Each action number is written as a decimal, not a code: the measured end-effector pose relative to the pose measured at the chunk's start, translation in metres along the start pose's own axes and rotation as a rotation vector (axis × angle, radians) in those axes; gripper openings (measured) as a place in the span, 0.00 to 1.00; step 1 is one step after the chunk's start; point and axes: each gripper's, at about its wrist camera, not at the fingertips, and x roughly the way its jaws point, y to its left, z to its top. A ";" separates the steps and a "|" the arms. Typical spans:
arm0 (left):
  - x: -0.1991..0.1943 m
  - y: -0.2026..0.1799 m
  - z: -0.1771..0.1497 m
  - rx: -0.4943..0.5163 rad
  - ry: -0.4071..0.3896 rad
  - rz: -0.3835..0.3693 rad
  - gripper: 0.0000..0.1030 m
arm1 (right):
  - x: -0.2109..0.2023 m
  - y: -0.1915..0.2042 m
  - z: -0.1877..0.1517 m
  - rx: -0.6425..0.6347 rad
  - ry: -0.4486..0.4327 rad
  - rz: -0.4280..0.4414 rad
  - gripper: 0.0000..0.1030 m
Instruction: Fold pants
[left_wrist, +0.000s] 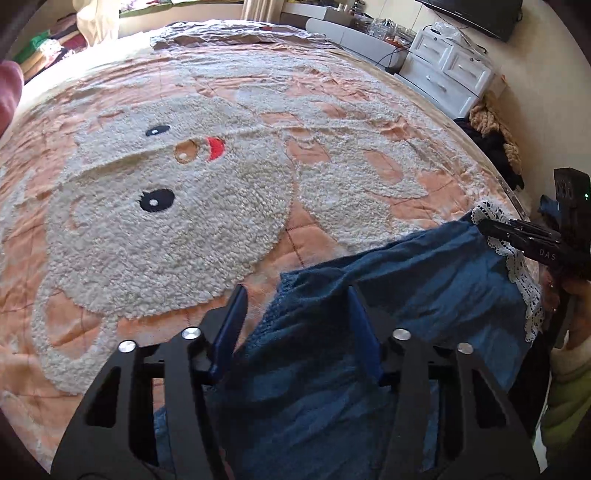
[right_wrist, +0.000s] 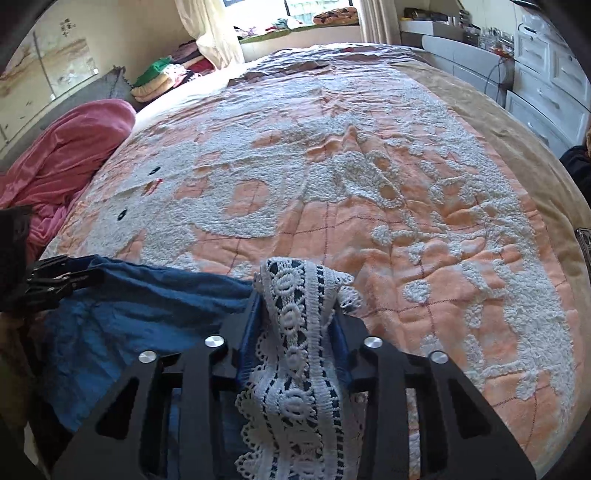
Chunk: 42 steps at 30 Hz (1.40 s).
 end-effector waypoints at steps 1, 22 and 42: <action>0.003 -0.001 -0.002 0.003 0.011 -0.017 0.27 | -0.003 0.004 -0.005 -0.034 -0.009 0.006 0.29; 0.004 -0.024 0.022 0.076 -0.053 0.004 0.07 | -0.021 0.010 0.018 -0.093 -0.089 -0.075 0.16; -0.058 -0.056 -0.004 0.081 -0.179 0.098 0.42 | -0.071 0.026 -0.027 -0.050 -0.159 -0.064 0.53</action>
